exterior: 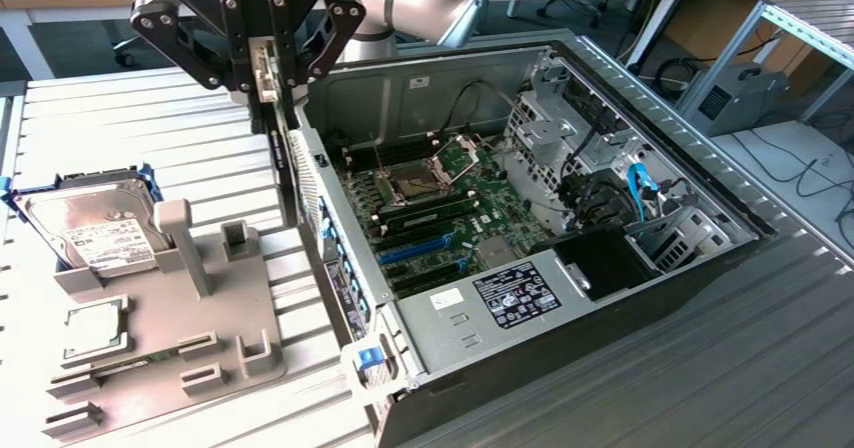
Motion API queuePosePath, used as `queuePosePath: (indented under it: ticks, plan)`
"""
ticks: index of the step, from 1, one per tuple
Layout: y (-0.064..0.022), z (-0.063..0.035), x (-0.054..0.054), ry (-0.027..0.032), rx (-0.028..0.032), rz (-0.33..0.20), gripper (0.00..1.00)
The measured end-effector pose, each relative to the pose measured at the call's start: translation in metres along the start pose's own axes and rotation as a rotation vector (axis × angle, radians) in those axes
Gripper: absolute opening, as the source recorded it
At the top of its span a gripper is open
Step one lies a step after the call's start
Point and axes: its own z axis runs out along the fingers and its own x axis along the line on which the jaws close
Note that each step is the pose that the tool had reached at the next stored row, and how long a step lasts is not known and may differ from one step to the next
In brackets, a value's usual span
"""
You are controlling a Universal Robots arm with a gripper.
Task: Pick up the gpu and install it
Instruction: 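Pick up the gpu and move the gpu toward the slot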
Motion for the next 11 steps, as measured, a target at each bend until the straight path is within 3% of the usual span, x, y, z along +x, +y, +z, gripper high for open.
queuePosePath:
  ticks: [11]
  plan:
    - [0.0004, 0.0001, -0.0037, -0.0001, 0.0003, 0.000, 0.26]
